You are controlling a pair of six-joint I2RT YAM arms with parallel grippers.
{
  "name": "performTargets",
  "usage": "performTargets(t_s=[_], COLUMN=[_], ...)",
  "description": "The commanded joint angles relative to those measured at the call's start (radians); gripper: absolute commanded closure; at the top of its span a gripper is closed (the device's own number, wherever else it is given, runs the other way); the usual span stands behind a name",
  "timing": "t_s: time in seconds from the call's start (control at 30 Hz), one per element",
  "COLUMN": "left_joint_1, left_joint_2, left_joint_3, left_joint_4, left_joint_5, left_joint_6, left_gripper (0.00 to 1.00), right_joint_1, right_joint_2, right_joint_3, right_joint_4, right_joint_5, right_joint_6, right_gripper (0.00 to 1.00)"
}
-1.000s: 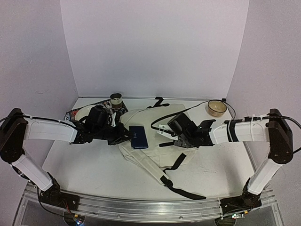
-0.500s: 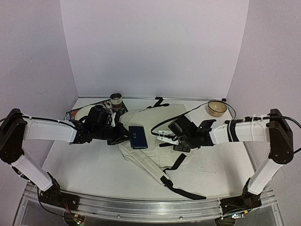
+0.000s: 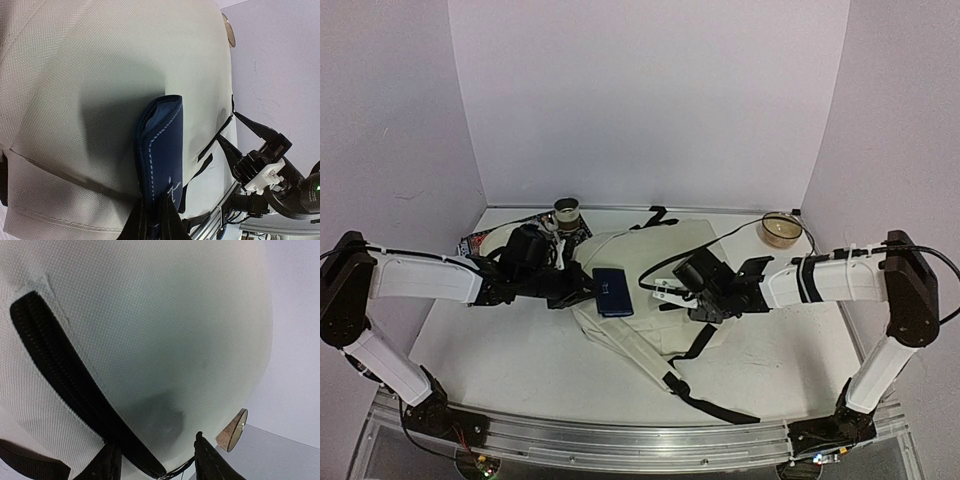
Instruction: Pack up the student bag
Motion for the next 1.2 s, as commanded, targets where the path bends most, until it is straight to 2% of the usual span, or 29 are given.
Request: performTargets(t_s=[0.0, 0.27, 0.6, 0.8, 0.87, 1.03, 1.1, 1.17], left_joint_1=[0.005, 0.005, 0.005, 0.005, 0.005, 0.005, 0.005, 0.005], left_joint_2=[-0.045, -0.046, -0.065, -0.067, -0.065, -0.063, -0.060, -0.049], left_joint_3=[-0.007, -0.007, -0.013, -0.011, -0.010, -0.009, -0.004, 0.009], left_joint_4=[0.011, 0.007, 0.000, -0.004, -0.005, -0.013, -0.020, -0.036], left_joint_5=[-0.014, -0.014, -0.023, -0.026, -0.027, -0.042, -0.058, -0.068], left_joint_6=[0.021, 0.023, 0.025, 0.025, 0.025, 0.030, 0.040, 0.053], left_gripper=[1.00, 1.00, 1.00, 1.00, 1.00, 1.00, 1.00, 1.00], right_joint_1=[0.000, 0.000, 0.000, -0.001, 0.000, 0.005, 0.016, 0.042], right_joint_2=[0.007, 0.018, 0.053, 0.101, 0.120, 0.093, 0.055, 0.019], right_joint_3=[0.036, 0.047, 0.017, 0.007, 0.011, 0.031, 0.037, 0.037], right_joint_4=[0.044, 0.075, 0.071, 0.078, 0.098, 0.068, 0.017, -0.031], right_joint_5=[0.068, 0.083, 0.030, 0.045, 0.061, 0.055, 0.030, 0.015], right_joint_6=[-0.020, -0.034, -0.058, -0.082, -0.091, -0.046, -0.008, 0.027], right_gripper=[0.51, 0.53, 0.50, 0.52, 0.58, 0.91, 0.98, 1.00])
